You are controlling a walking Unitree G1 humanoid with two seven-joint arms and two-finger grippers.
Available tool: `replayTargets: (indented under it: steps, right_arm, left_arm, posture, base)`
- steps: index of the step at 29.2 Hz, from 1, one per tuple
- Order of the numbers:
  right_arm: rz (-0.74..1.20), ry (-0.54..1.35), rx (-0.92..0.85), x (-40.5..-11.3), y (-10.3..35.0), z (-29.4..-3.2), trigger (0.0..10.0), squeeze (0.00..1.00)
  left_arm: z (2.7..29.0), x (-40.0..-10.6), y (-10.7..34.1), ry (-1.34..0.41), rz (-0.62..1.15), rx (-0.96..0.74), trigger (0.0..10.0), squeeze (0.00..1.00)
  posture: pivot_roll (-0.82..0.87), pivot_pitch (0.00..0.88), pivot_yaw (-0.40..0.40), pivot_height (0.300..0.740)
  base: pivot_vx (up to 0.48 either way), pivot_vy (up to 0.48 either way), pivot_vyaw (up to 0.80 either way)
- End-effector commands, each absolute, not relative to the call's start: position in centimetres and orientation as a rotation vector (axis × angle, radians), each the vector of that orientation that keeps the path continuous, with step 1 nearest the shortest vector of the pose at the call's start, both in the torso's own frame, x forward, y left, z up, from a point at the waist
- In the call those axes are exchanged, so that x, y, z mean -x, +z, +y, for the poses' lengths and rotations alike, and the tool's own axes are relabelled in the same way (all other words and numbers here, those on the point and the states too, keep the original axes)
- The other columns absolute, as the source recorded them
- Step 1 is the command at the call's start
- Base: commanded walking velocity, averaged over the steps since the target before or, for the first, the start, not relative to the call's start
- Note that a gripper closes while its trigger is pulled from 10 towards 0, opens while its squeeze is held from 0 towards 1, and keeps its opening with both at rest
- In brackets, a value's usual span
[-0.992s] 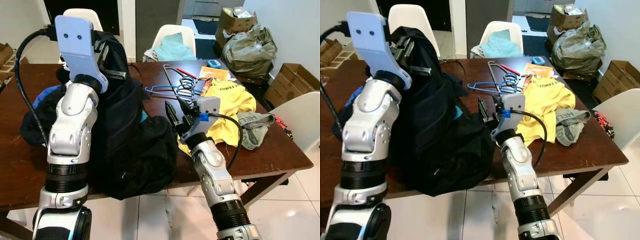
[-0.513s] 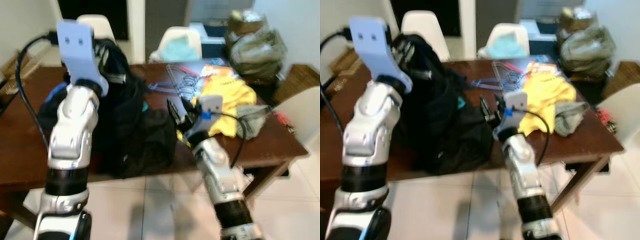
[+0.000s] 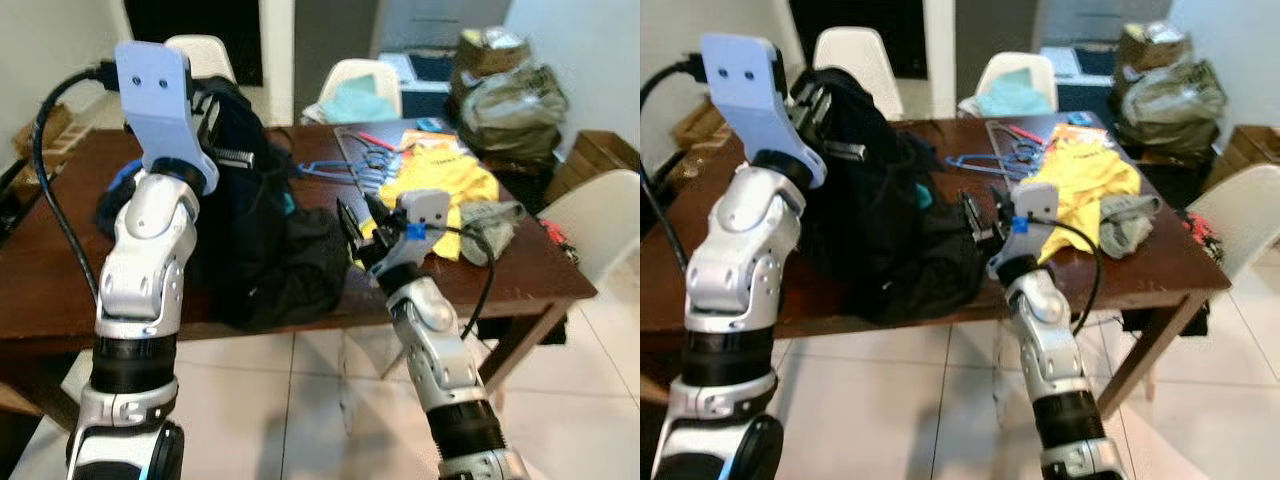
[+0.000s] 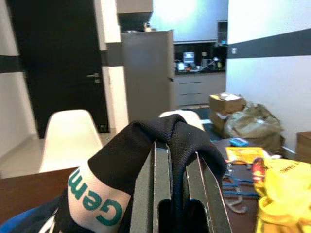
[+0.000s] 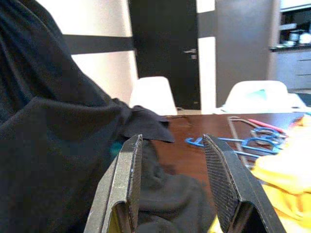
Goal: Hang hanger
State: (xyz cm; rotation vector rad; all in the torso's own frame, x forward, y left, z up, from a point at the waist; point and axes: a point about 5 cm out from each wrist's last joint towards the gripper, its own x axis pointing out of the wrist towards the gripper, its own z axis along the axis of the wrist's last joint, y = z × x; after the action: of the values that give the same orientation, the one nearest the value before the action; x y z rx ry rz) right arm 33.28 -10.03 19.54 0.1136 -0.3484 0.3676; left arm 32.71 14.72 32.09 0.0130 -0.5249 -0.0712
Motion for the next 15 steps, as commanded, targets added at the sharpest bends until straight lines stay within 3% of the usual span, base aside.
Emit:
replayTargets:
  steps: [1,11,15]
  right_arm:
    - [-0.335,0.374,-0.117,-33.21,19.34,-9.83,10.0,0.0]
    - [-0.345,0.355,-0.135,-33.26,19.55,-10.04,10.0,0.0]
    - [-0.339,0.321,-0.168,-33.54,19.68,-10.55,10.0,0.0]
  left_arm:
    - [14.91,-32.58,32.21,-0.071,-0.529,-0.012,10.0,0.0]
    - [14.99,-32.66,31.64,-0.072,-0.502,-0.029,10.0,0.0]
    - [14.96,-32.55,31.78,-0.07,-0.521,-0.065,10.0,0.0]
  posture:
    - [0.01,0.095,-0.015,0.74]
    - [0.01,0.097,-0.018,0.74]
    - [0.01,0.096,-0.02,0.74]
  base:
    - [0.0,0.0,0.0]
    - [0.0,0.0,0.0]
    - [0.0,0.0,-0.8]
